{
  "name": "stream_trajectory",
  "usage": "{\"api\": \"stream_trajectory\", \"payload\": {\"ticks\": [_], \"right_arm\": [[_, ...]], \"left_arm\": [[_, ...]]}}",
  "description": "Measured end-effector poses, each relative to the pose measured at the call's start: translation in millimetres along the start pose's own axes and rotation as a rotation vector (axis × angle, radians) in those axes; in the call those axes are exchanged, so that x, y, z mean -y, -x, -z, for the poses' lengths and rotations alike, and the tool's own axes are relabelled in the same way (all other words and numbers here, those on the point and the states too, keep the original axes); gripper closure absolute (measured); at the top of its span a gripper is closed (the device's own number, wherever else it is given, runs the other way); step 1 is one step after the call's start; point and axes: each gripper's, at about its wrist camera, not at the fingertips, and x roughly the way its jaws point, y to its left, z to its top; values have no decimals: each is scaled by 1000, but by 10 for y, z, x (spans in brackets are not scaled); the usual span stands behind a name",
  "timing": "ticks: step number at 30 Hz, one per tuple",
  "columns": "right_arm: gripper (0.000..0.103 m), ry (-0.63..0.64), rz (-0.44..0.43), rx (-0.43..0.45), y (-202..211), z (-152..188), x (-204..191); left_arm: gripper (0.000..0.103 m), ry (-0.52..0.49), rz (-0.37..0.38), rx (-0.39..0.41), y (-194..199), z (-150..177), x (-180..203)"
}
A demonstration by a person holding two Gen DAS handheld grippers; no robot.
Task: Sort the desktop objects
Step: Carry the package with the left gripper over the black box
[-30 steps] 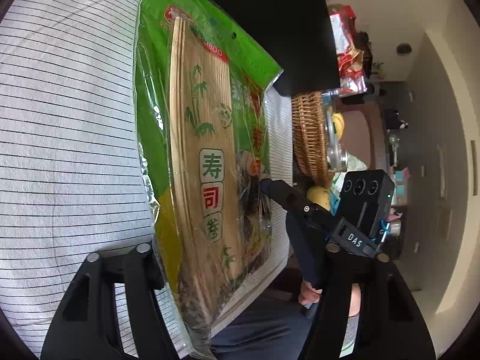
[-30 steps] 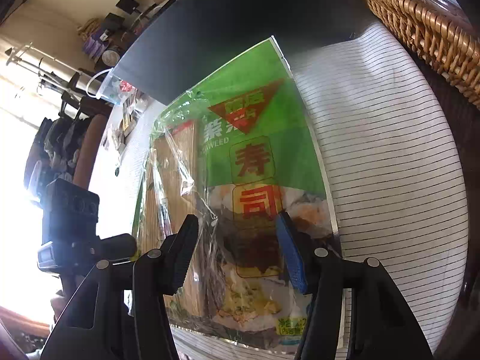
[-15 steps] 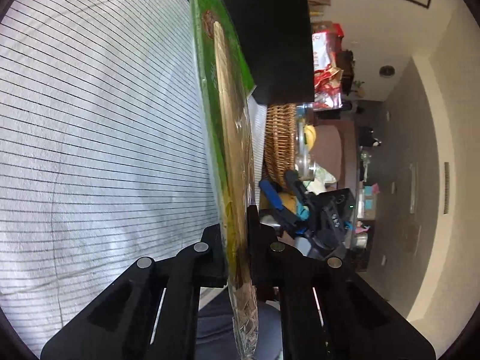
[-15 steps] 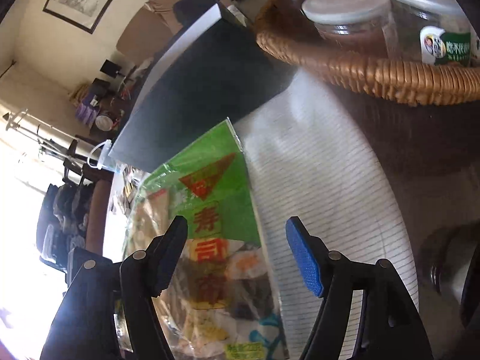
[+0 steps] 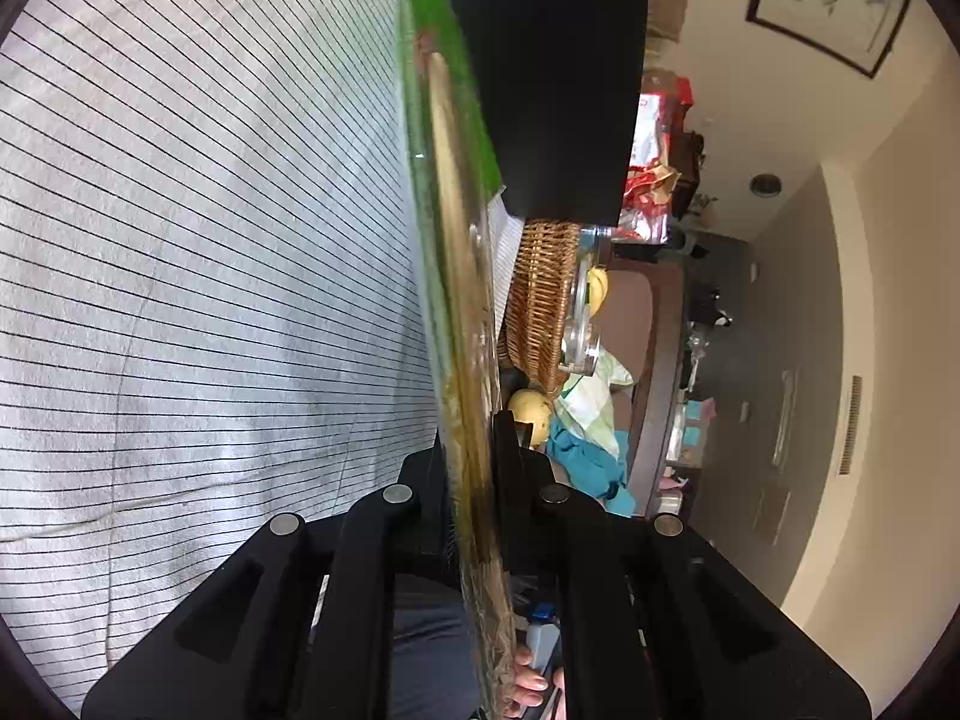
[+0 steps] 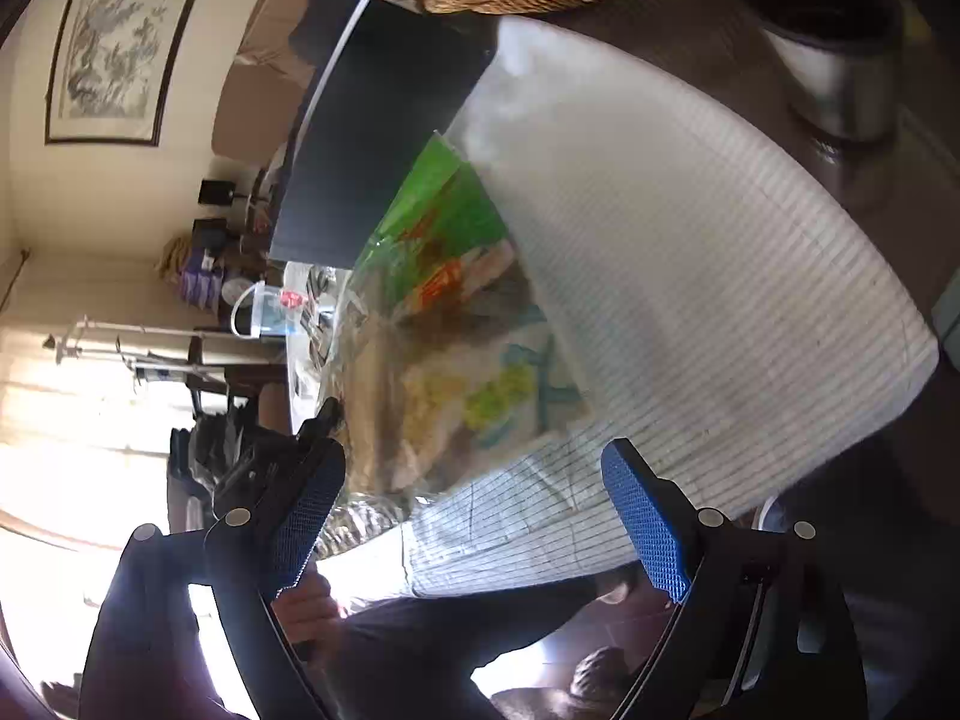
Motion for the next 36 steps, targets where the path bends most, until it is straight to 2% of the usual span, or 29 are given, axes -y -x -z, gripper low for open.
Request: {"api": "stream_trajectory", "payload": {"ticks": [2, 6, 9, 10, 11, 13, 17, 21, 28, 31, 36], "right_arm": [[13, -48, -70, 4, -57, 66, 91], [13, -129, -178, 55, -280, -4, 137], [26, -145, -231, 55, -486, -134, 73], [41, -134, -220, 40, -565, -157, 24], [65, -116, -219, 25, -636, -174, -25], [82, -60, -192, 8, -703, -194, -111], [86, 167, -84, 34, -666, -132, -387], [86, 414, 24, 67, -592, 41, -731], [85, 744, 170, 143, -412, 453, -1223], [85, 853, 197, 187, -281, 617, -1421], [85, 940, 169, 251, -39, 711, -1772]], "left_arm": [[92, -8, 6, -3, 11, 1, 31], [92, -35, -50, -14, -13, 13, 79], [92, -32, -69, -17, -14, 31, 57], [92, -34, -83, -18, -31, 31, 58], [92, -42, -106, -23, -45, 29, 67], [90, -78, -167, -29, -83, 123, 107], [86, -202, -277, -11, 7, 308, 242], [82, -300, -323, -4, 197, 495, 407], [78, -456, -391, 33, 417, 799, 849], [78, -504, -381, 56, 553, 919, 1079], [77, -590, -369, 89, 682, 1030, 1612]]}}
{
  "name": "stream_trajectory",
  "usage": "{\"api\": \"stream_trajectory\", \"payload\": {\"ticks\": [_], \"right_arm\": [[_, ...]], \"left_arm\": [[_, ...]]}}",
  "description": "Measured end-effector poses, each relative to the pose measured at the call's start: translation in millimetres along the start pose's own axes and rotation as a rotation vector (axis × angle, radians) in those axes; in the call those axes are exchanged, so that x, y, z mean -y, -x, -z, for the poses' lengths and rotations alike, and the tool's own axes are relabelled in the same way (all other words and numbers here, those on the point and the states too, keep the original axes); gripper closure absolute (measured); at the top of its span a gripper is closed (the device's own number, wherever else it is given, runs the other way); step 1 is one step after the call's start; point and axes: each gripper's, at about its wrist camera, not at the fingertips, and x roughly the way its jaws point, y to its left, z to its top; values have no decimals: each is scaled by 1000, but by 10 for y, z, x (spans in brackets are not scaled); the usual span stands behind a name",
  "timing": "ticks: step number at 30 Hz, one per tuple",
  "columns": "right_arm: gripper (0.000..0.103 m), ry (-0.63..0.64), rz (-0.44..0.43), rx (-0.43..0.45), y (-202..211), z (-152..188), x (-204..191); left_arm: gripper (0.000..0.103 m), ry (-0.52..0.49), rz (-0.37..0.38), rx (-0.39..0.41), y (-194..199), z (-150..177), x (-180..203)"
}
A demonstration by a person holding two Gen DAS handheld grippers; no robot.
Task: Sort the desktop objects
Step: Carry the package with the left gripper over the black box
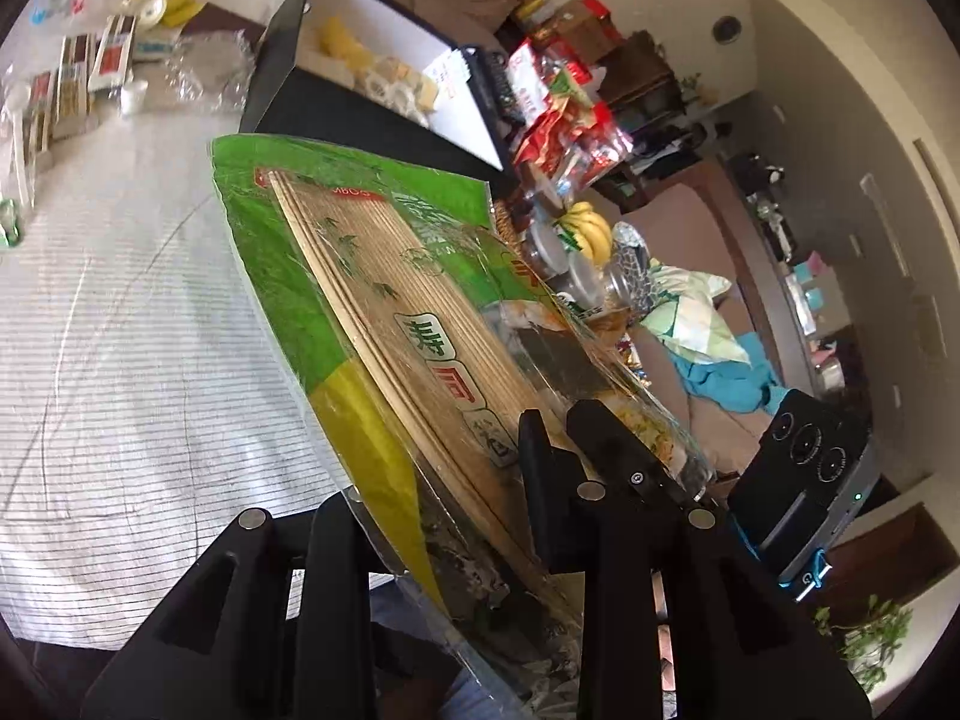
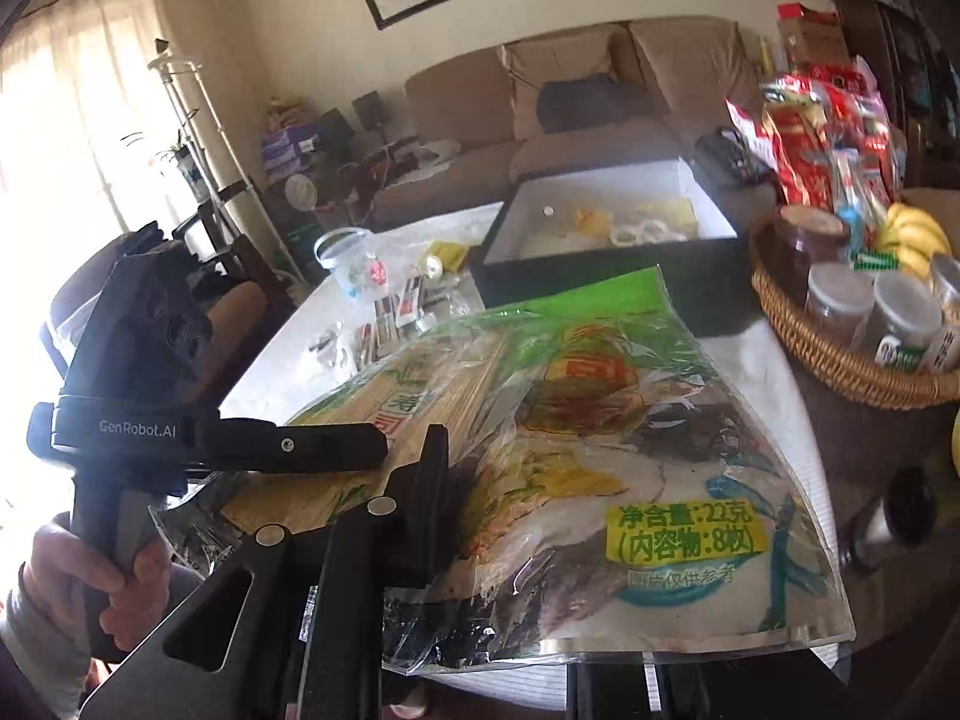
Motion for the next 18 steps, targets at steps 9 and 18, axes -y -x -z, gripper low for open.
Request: {"api": "stream_trajectory", "payload": {"ticks": [9, 18], "right_arm": [[85, 59, 12, 85, 86, -850, -55], [85, 58, 68, 128, -515, -1774, 423]], "left_arm": [[76, -108, -64, 52, 149, -882, 730], [73, -184, -132, 83, -279, -1996, 893]]}}
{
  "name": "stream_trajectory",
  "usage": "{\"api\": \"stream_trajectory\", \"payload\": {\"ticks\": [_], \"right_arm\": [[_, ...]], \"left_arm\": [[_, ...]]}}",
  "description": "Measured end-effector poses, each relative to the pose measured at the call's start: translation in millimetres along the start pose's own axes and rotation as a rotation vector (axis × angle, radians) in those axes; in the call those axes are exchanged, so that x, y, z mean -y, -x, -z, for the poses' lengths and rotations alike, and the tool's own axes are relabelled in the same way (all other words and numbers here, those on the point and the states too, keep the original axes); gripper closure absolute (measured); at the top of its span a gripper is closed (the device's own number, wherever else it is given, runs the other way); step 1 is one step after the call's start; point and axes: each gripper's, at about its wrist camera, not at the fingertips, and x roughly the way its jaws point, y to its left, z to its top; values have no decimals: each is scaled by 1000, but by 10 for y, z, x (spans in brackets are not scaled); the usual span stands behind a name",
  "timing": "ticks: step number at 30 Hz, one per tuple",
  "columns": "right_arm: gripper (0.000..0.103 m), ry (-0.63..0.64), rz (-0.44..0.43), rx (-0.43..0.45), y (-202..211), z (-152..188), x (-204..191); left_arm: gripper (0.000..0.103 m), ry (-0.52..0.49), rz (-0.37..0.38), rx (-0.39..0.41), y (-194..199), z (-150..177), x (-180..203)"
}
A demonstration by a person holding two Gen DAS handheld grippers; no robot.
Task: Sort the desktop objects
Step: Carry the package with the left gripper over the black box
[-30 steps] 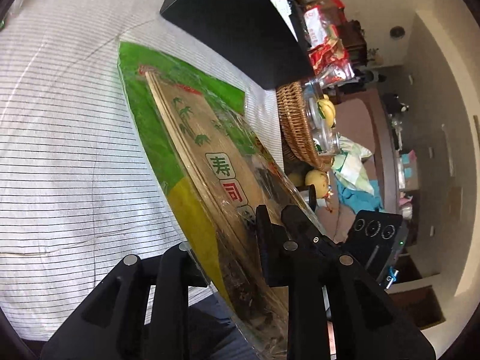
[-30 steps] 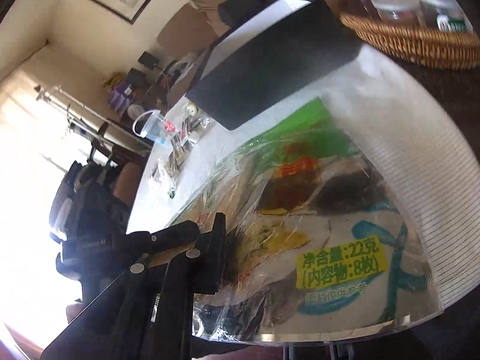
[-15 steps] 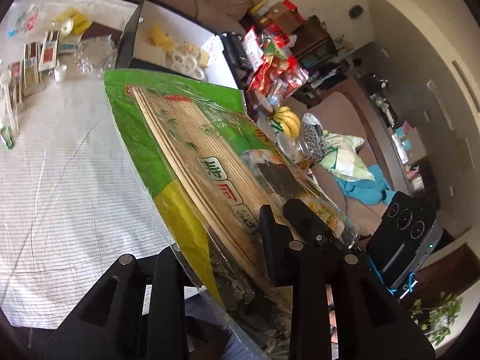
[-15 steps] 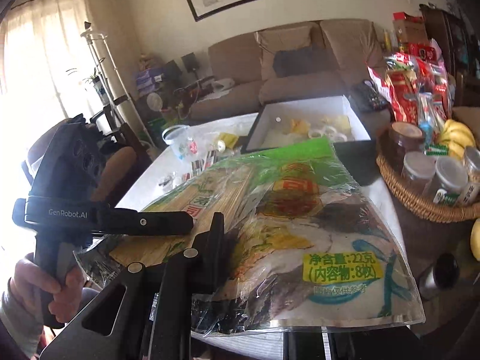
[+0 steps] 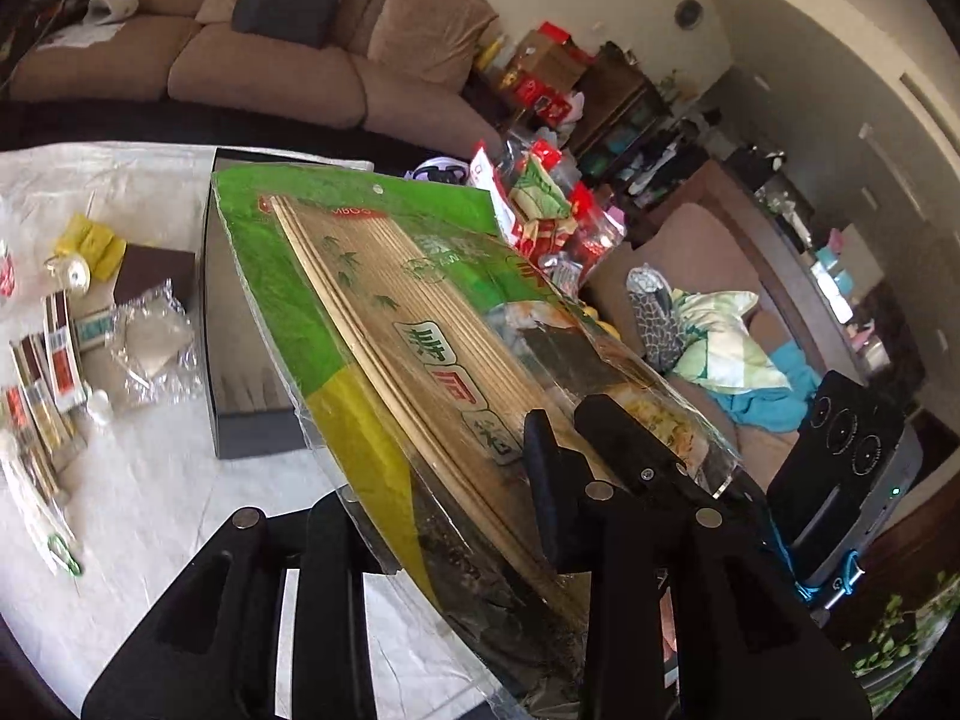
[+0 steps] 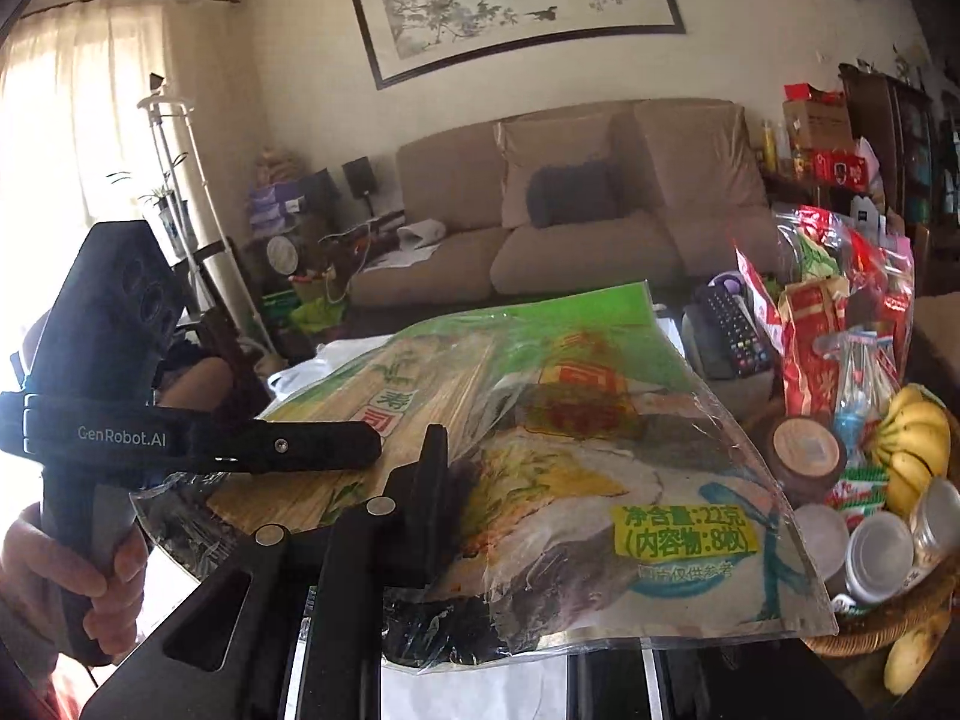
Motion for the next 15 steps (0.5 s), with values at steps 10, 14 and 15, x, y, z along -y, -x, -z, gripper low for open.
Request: {"api": "stream_trajectory", "payload": {"ticks": [10, 14, 15], "right_arm": [[85, -41, 34, -84, -1328, -216, 723], [85, -57, 57, -139, -1742, -163, 960], [85, -61, 61, -155, -1818, -143, 1009]], "left_arm": [[71, -2, -66, -60, -1126, -645, -690], [70, 7, -89, -99, -1539, -745, -909], [70, 9, -95, -110, -1621, -740, -941]]}}
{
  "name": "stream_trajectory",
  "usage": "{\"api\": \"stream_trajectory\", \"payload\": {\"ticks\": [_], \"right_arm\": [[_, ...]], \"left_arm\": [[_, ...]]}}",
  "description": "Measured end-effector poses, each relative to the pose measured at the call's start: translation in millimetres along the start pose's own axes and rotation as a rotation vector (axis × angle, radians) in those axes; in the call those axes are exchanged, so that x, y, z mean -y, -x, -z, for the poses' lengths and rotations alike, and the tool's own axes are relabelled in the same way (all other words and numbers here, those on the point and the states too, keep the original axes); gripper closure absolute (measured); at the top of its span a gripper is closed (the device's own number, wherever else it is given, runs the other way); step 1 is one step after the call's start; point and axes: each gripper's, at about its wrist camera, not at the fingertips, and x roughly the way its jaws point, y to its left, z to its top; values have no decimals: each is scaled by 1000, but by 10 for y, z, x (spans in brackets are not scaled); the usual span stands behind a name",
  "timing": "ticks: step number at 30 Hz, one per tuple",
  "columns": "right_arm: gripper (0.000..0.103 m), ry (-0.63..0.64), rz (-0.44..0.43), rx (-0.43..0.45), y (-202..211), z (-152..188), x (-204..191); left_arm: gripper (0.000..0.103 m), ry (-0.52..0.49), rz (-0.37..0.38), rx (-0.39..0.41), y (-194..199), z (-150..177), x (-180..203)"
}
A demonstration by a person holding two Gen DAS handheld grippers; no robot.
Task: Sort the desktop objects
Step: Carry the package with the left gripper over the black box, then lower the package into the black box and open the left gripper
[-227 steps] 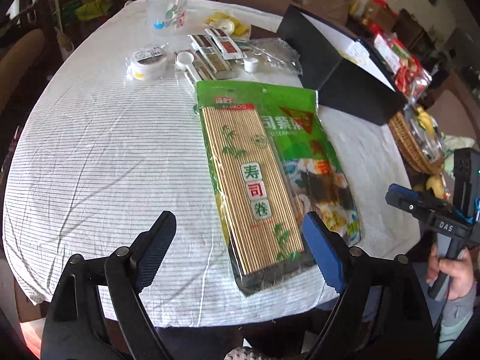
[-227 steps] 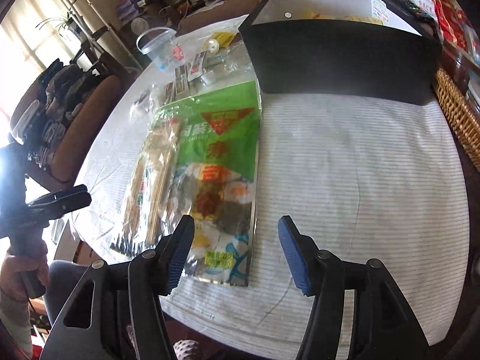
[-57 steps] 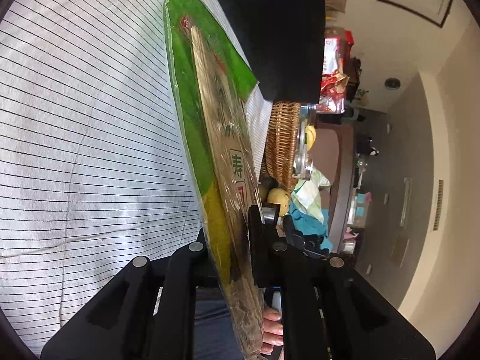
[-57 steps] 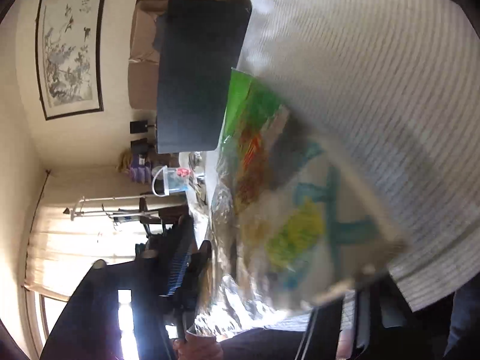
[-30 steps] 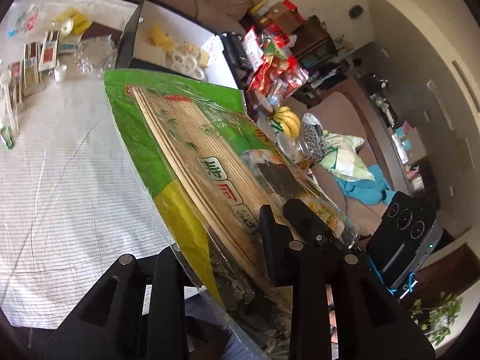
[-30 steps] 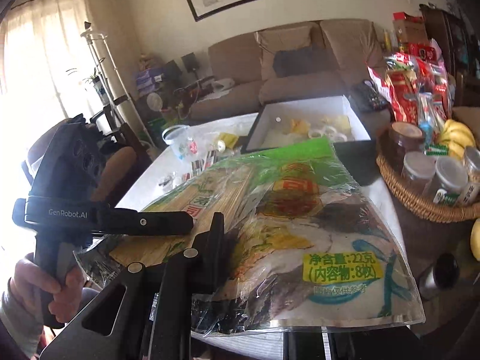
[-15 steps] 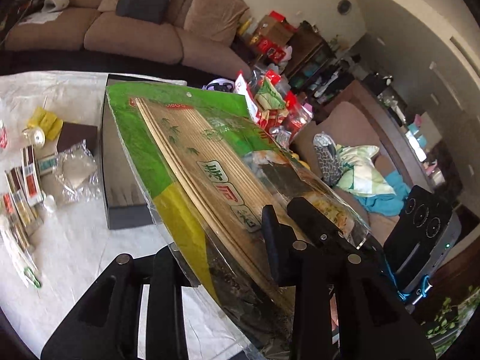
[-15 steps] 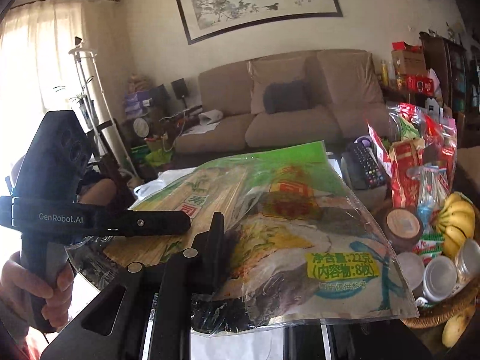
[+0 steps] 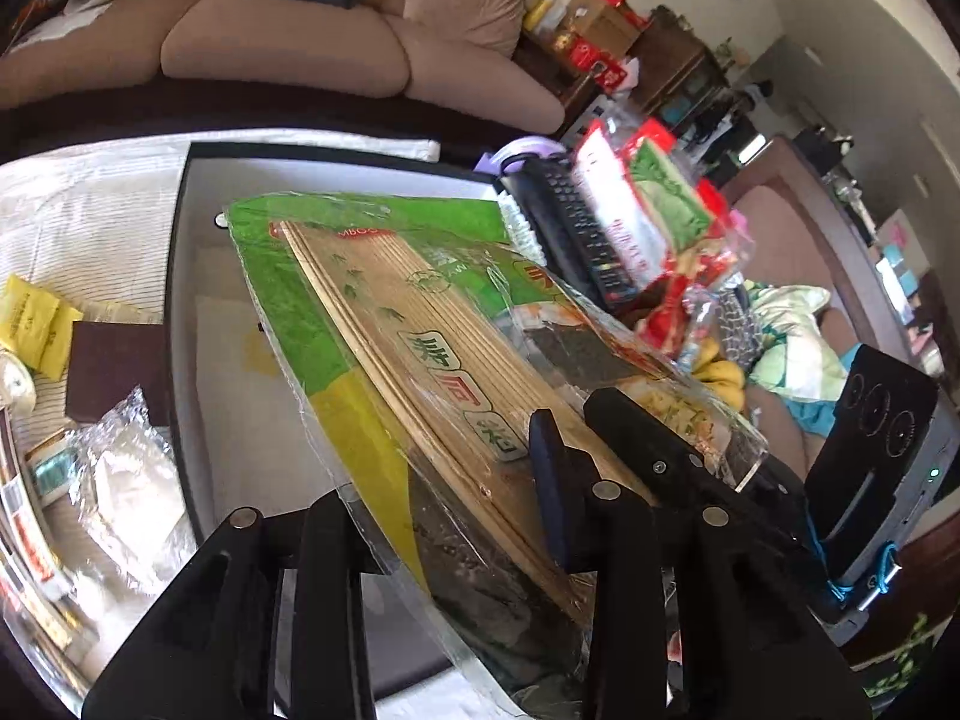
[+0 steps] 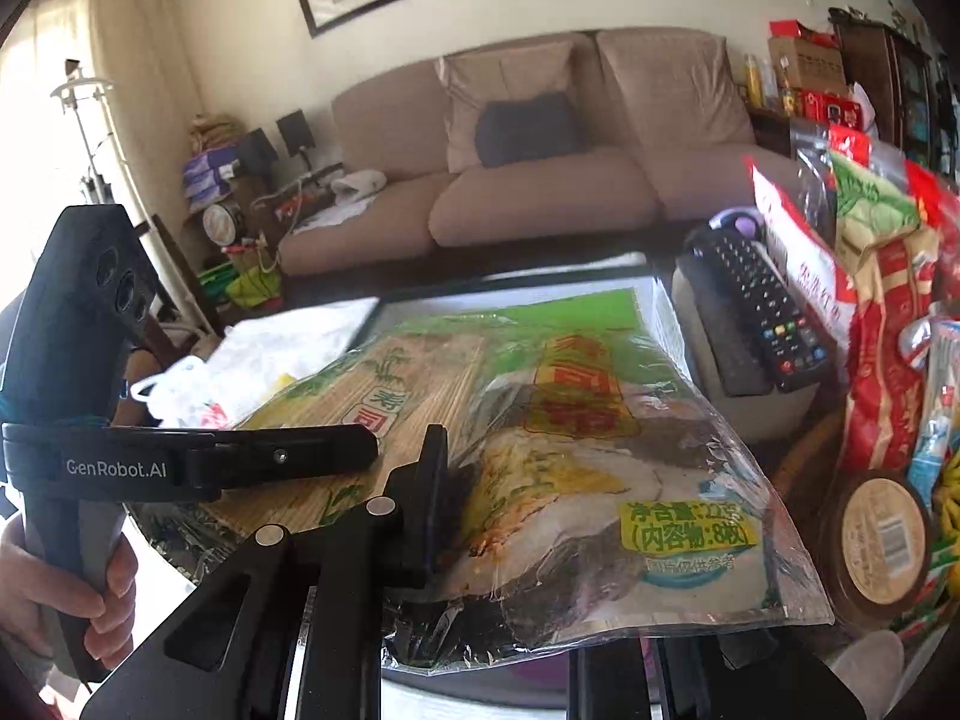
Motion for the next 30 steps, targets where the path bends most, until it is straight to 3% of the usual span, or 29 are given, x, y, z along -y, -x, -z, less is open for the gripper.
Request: {"api": "stream_trajectory", "payload": {"ticks": [3, 6, 8, 10, 15, 25, 30], "right_arm": [[85, -25, 5, -65, -200, 19, 138], [78, -48, 9, -134, -344, 62, 239], [57, -39, 41, -157, -344, 103, 273], [47, -26, 61, -173, -287, 142, 304], [47, -1, 87, -198, -37, 275, 361], [46, 64, -3, -242, 446, 387, 197], [36, 74, 24, -198, 559, 221, 207]], "left_arm": [[68, 12, -20, -36, -213, -8, -81], [52, 1, -110, -75, -359, 39, -102], [44, 2, -160, -101, -378, 107, -99], [44, -5, -163, -115, -333, 179, -96], [43, -19, -178, -72, -11, 269, -46], [40, -11, -199, -40, 310, 235, 145], [32, 3, -206, -38, 310, 236, 147]]}}
